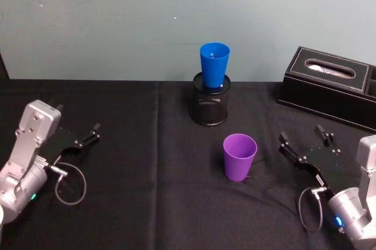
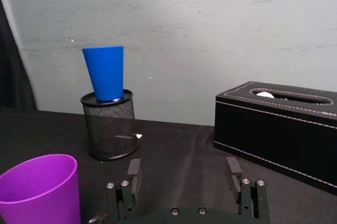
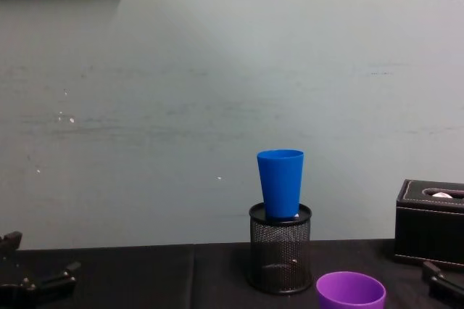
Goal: Pick up one cup with a gripper and tap it against the other cup.
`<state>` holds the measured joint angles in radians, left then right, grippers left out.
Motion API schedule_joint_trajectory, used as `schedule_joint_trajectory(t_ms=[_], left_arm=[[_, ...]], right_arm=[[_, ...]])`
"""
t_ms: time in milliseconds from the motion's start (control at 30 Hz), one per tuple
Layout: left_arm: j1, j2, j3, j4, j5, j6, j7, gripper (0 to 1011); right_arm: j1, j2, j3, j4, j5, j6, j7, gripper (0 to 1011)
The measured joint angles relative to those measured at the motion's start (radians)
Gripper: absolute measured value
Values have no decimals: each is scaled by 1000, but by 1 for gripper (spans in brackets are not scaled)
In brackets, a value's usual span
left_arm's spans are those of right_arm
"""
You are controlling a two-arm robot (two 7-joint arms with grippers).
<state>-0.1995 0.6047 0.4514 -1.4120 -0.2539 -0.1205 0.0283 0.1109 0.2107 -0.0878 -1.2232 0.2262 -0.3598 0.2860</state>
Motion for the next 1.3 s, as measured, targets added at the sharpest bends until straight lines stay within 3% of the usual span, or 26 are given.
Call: schedule_joint_trajectory(t_ms=[500, 1300], left_arm=[[0, 0, 0, 0, 0, 0, 0, 1011], [0, 0, 0, 0, 0, 0, 0, 1011]], right_arm=[[30, 5, -4, 44, -3, 39, 38, 1002], [27, 4, -3, 42, 0, 33, 38, 1002]])
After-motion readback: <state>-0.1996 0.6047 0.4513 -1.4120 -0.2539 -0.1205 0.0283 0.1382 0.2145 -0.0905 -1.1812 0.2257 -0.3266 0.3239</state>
